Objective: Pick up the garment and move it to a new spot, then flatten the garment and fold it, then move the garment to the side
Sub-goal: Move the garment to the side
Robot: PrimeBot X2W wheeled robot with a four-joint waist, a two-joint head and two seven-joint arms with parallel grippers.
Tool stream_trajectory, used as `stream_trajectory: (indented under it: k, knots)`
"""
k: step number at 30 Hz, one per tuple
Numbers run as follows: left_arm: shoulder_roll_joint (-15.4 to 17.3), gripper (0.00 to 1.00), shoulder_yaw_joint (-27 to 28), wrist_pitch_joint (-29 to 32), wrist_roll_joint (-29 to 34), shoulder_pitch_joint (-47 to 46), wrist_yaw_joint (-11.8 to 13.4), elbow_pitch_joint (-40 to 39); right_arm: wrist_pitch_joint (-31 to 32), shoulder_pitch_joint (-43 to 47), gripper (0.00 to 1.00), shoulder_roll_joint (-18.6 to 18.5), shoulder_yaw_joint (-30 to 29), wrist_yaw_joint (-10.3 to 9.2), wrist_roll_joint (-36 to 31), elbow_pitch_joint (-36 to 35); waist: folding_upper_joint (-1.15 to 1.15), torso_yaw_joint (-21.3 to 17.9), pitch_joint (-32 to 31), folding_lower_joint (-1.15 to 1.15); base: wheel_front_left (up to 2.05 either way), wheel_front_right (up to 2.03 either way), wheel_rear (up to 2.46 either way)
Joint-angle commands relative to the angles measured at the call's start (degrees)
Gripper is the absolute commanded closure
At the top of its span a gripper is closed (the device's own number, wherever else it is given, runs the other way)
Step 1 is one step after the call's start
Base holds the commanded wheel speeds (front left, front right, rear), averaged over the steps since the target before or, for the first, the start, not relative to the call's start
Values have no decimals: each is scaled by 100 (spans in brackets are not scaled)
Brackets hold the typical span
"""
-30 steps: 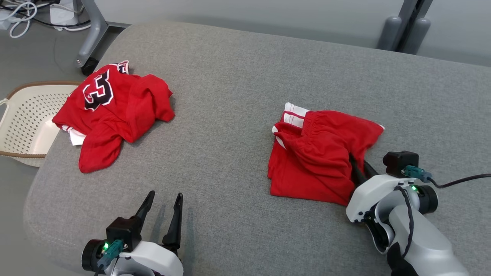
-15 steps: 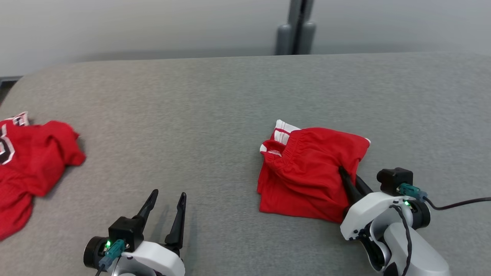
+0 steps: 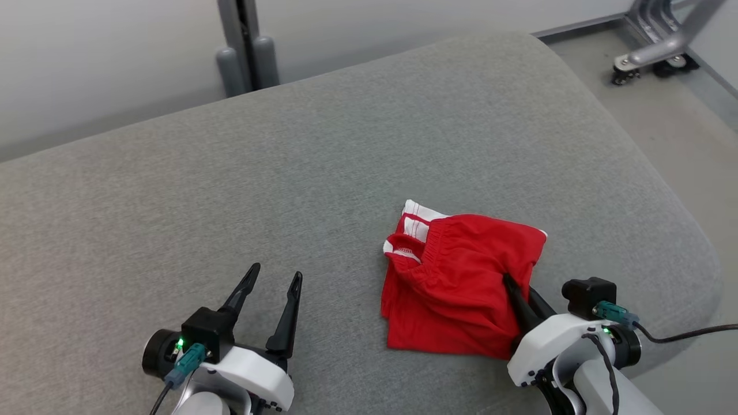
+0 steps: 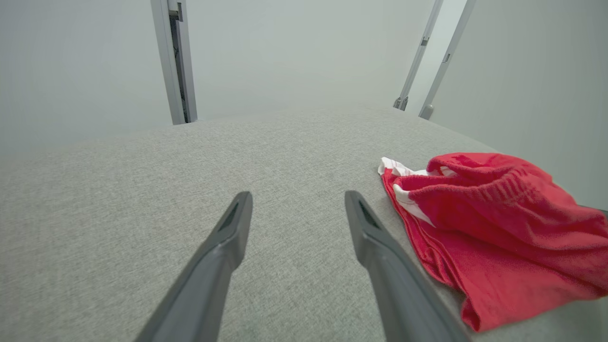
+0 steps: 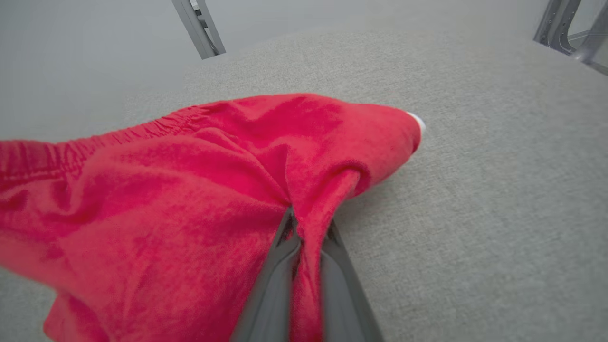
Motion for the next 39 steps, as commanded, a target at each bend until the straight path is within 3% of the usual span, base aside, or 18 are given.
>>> stream_trajectory:
  k: [1, 5, 12, 13, 16, 21, 27, 28, 29, 30, 34, 37, 39]
  knots:
    - [34, 0, -12, -9, 26, -135, -24, -23, 1, -7, 100, -24, -8, -2, 3, -58, 0, -288, 210, 0, 0, 0, 0]
    - [34, 0, -66, -8, 87, -231, -53, -18, 1, -279, 100, -26, -119, -1, -205, -8, 0, -151, 417, 0, 0, 0, 0]
    - [34, 0, 22, -9, 205, -443, -107, -32, 0, -1094, 100, -192, -575, -2, -1114, 380, 0, 477, 819, 0, 0, 0, 0]
    - [34, 0, 90, -9, 259, -492, -132, -58, 1, -1425, 100, -376, -784, -2, -1391, 551, 0, 735, 933, 0, 0, 0, 0]
    - [32, 0, 140, -8, 303, -535, -155, -71, 1, -1744, 100, -625, -1044, -2, -1668, 761, 0, 983, 1040, 0, 0, 0, 0]
    - [28, 0, 206, -8, 317, -629, -187, -159, 27, -2447, 100, -1464, -1811, -2, -2546, 1343, 0, 1554, 1274, 0, 0, 0, 0]
    - [26, 0, 254, -5, 312, -707, -214, -212, 249, -2864, 100, -2197, -2882, -2, -3623, 1607, 0, 1948, 1431, 0, 0, 0, 0]
    - [25, 0, 251, -5, 302, -712, -217, -216, 331, -2872, 87, -2282, -3115, -2, -3789, 1605, 0, 1987, 1437, 0, 0, 0, 0]
    - [28, 0, 245, -5, 293, -710, -220, -212, 436, -2860, 59, -2344, -3365, -2, -3956, 1599, 0, 2019, 1438, 0, 0, 0, 0]
    - [26, 0, 244, -5, 287, -706, -224, -207, 519, -2829, 0, -2360, -3606, -2, -4100, 1568, 0, 2040, 1435, 0, 0, 0, 0]
    - [27, 0, 246, -5, 243, -690, -229, -202, 682, -2630, 0, -2297, -4627, -2, -4700, 1277, 0, 2077, 1391, 0, 0, 0, 0]
    - [31, 0, 285, -5, 223, -652, -190, -192, 374, -2544, 0, -2094, -5393, -2, -5131, 1017, 0, 2060, 1272, 0, 0, 0, 0]
    - [32, 0, 334, -5, 206, -602, -139, -186, 145, -2559, 0, -1951, -5486, -2, -5194, 1033, 0, 2047, 1184, 0, 0, 0, 0]
